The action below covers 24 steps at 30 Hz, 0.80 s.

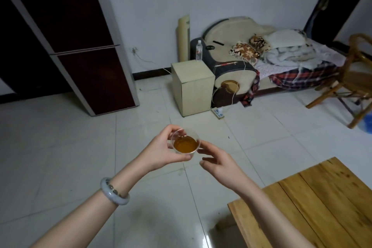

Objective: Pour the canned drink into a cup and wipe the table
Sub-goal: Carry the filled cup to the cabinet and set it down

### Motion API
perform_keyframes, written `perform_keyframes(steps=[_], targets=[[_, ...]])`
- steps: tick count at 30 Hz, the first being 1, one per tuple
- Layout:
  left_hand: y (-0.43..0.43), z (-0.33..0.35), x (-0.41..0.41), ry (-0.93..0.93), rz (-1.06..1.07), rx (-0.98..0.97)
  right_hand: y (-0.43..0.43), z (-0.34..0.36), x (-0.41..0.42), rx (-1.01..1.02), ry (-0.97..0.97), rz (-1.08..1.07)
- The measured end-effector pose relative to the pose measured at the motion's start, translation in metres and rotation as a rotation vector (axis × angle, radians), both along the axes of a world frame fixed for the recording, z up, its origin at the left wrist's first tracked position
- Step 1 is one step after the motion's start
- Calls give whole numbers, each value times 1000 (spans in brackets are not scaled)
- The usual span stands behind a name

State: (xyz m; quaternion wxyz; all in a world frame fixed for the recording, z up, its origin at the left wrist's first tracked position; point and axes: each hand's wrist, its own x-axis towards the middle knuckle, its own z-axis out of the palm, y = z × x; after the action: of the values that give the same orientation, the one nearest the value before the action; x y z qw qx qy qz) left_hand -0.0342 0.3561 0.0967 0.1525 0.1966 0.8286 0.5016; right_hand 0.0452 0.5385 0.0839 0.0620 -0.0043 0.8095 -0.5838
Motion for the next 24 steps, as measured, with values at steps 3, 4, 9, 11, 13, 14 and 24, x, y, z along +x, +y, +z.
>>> perform_keyframes(steps=[3,4,9,11,13,14,24], targets=[[-21,2,-31,-25,37,44,-19,0,-36,-64,-51,24],[-26,2,-41,-35,43,53,-23,-1,-49,-86,-70,27],[-42,-5,-102,-47,82,79,-31,-6,-121,-225,-178,47],[-46,-8,-132,-45,103,89,-31,-9,-157,-271,-200,67],[-48,-11,-164,-51,124,94,-31,-12,-195,-308,-218,75],[-48,-13,-182,-57,139,110,-31,-13,-215,-321,-224,75],[-39,-22,-353,-94,220,124,-16,-18,-408,-354,-280,152]])
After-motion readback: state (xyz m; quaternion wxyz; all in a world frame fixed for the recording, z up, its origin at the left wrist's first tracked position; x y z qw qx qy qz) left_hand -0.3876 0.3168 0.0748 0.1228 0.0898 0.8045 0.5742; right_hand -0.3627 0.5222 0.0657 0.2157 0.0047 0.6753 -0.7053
